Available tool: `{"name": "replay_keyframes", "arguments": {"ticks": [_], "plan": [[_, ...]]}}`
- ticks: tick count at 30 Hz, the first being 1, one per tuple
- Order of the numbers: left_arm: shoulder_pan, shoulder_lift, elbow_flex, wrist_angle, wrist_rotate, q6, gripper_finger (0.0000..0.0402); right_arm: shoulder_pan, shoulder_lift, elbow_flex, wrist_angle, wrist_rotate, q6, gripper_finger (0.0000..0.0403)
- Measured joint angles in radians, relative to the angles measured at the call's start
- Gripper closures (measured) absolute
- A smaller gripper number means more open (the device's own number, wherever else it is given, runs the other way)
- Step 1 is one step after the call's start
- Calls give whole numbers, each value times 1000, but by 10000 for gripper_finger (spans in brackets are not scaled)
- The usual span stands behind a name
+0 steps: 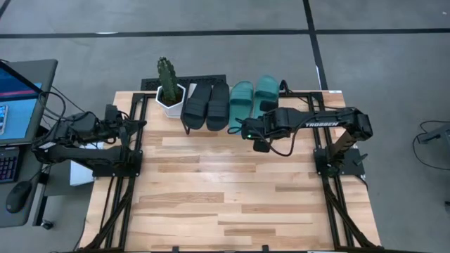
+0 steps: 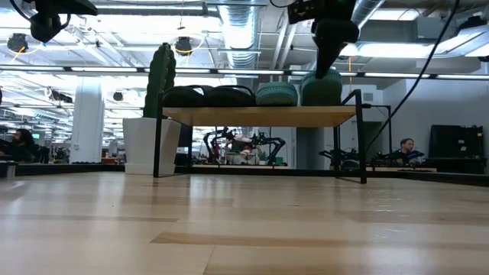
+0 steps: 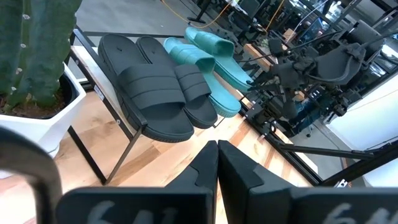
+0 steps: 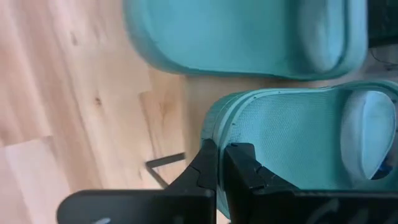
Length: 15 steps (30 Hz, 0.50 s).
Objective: Pick and place slides into the shelf
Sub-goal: Put the blue slides on the shelf
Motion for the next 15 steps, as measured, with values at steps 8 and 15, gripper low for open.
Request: {"name": "replay_keyframes", "arguments": {"ticks": [8, 15], "plan": [[0, 0, 0, 0, 0, 0, 401, 36, 0, 0, 2, -33, -22, 403], [0, 0, 0, 0, 0, 0, 401, 43, 0, 0, 3, -67, -38, 403]]}}
